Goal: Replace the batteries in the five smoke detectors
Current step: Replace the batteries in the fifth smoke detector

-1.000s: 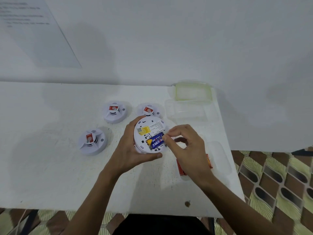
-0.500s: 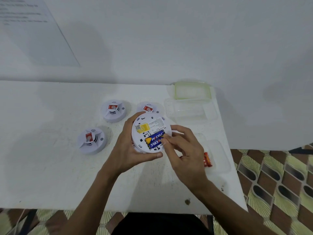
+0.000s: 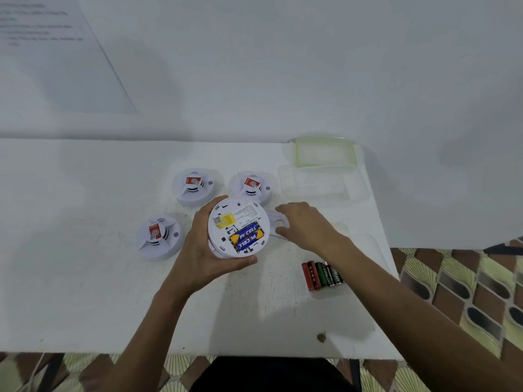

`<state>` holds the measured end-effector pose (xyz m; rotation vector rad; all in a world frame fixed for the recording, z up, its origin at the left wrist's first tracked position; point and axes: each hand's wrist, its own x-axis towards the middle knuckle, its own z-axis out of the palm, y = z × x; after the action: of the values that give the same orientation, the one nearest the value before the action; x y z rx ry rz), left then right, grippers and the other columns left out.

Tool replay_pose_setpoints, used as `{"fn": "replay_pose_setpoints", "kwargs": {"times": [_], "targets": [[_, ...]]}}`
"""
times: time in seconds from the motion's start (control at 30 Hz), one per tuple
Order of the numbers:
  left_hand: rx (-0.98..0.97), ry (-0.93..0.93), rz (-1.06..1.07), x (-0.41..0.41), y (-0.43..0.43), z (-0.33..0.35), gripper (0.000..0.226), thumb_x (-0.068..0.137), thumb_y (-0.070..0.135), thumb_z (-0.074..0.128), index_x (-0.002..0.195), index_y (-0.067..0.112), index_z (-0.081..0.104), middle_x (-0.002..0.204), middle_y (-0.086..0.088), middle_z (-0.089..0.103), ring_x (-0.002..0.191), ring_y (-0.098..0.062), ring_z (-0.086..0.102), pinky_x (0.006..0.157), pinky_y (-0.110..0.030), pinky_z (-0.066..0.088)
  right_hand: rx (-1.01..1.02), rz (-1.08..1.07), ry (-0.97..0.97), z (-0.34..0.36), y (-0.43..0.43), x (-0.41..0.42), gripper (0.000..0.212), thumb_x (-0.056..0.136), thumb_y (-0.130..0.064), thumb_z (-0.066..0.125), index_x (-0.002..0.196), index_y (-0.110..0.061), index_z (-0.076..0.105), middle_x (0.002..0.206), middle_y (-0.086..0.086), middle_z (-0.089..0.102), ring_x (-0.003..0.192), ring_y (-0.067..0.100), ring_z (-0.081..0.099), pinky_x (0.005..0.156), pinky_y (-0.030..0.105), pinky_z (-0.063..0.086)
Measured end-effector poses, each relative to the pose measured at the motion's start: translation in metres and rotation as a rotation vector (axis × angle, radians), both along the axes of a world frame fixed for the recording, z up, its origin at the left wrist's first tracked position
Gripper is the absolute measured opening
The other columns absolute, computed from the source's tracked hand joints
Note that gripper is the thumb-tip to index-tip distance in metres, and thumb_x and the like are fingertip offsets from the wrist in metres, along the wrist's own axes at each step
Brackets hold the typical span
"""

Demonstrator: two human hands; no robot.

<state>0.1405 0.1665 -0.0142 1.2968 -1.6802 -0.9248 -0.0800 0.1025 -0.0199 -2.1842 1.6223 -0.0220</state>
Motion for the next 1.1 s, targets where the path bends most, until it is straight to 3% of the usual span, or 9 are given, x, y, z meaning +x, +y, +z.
{"fn": "replay_pose_setpoints", "kwargs": {"times": [0.13, 0.3, 0.5, 0.6, 0.7, 0.83, 0.93, 1.03, 1.1], "targets": [[0.007, -0.006, 0.003, 0.005, -0.002, -0.001, 0.099, 0.052, 0.076, 0.071, 0.133, 0.04, 0.029, 0.135, 0.016, 0.043, 0.124, -0.004, 0.047, 0.103, -0.019, 0.041, -0.029, 0.07, 0.186, -0.013, -0.01, 0.012, 0.033, 0.088, -0.03, 0.066, 0.111, -0.008, 0.059, 0.106, 0.011, 0.063, 0.09, 0.028, 0.062, 0.074, 0.035, 0.051], [0.002, -0.027, 0.002, 0.011, -0.005, -0.005, 0.099, 0.055, 0.073, 0.072, 0.136, 0.036, 0.029, 0.138, 0.008, 0.045, 0.126, -0.01, 0.047, 0.105, -0.033, 0.044, -0.03, 0.039, 0.201, -0.017, -0.014, 0.017, 0.038, 0.086, -0.032, 0.07, 0.11, -0.006, 0.056, 0.109, 0.012, 0.053, 0.085, 0.029, 0.06, 0.07, 0.035, 0.048], [0.003, -0.028, -0.021, 0.015, -0.009, -0.008, 0.096, 0.056, 0.072, 0.072, 0.135, 0.039, 0.028, 0.138, 0.014, 0.042, 0.126, -0.005, 0.046, 0.106, -0.027, 0.042, -0.261, 0.061, 0.213, -0.013, -0.013, 0.015, 0.023, 0.089, -0.027, 0.063, 0.101, -0.008, 0.057, 0.104, 0.007, 0.055, 0.064, 0.025, 0.05, 0.049, 0.028, 0.031], [0.002, -0.025, -0.041, 0.016, -0.012, -0.01, 0.095, 0.057, 0.075, 0.069, 0.134, 0.04, 0.028, 0.135, 0.022, 0.04, 0.125, 0.003, 0.043, 0.104, -0.013, 0.037, -0.312, -0.013, 0.052, -0.004, -0.011, 0.014, 0.015, 0.093, -0.03, 0.057, 0.092, -0.015, 0.06, 0.092, -0.003, 0.06, 0.071, 0.017, 0.054, 0.058, 0.027, 0.039], [-0.004, -0.029, -0.057, 0.016, -0.014, -0.01, 0.09, 0.058, 0.074, 0.069, 0.134, 0.048, 0.029, 0.134, 0.033, 0.038, 0.125, 0.007, 0.041, 0.103, -0.008, 0.033, -0.168, -0.131, -0.354, 0.01, -0.01, 0.009, 0.013, 0.089, -0.026, 0.065, 0.083, -0.019, 0.056, 0.087, -0.006, 0.057, 0.081, 0.011, 0.053, 0.068, 0.026, 0.041], [0.022, -0.012, -0.065, 0.015, -0.016, -0.011, 0.092, 0.056, 0.07, 0.074, 0.133, 0.051, 0.027, 0.131, 0.041, 0.037, 0.125, 0.005, 0.042, 0.102, -0.009, 0.035, -0.07, -0.275, -0.735, 0.042, 0.006, 0.007, 0.032, 0.092, -0.011, 0.058, 0.07, -0.018, 0.036, 0.065, -0.005, 0.043, 0.061, 0.004, 0.049, 0.061, 0.012, 0.037], [0.045, -0.016, -0.063, 0.012, -0.018, -0.008, 0.097, 0.053, 0.073, 0.073, 0.133, 0.046, 0.026, 0.134, 0.031, 0.039, 0.124, 0.008, 0.042, 0.099, -0.005, 0.034, -0.04, -0.282, -0.845, 0.06, 0.019, 0.008, 0.028, 0.094, -0.013, 0.059, 0.075, -0.008, 0.039, 0.08, 0.016, 0.056, 0.083, 0.028, 0.064, 0.058, 0.009, 0.04], [0.06, -0.023, -0.083, 0.008, -0.02, -0.008, 0.098, 0.052, 0.078, 0.069, 0.133, 0.044, 0.026, 0.134, 0.027, 0.037, 0.124, 0.006, 0.041, 0.099, -0.006, 0.034, 0.0, -0.273, -0.912, 0.07, 0.032, 0.017, 0.026, 0.086, -0.029, 0.073, 0.08, -0.017, 0.05, 0.1, 0.0, 0.066, 0.092, 0.013, 0.066, 0.062, 0.019, 0.053], [0.074, -0.017, -0.098, 0.005, -0.02, -0.009, 0.098, 0.051, 0.081, 0.067, 0.132, 0.043, 0.027, 0.135, 0.023, 0.038, 0.125, 0.002, 0.042, 0.1, -0.01, 0.036, -0.057, -0.287, -0.847, 0.072, 0.042, 0.026, 0.027, 0.078, -0.036, 0.079, 0.082, -0.027, 0.053, 0.108, -0.006, 0.063, 0.096, 0.011, 0.063, 0.06, 0.018, 0.051]]}}
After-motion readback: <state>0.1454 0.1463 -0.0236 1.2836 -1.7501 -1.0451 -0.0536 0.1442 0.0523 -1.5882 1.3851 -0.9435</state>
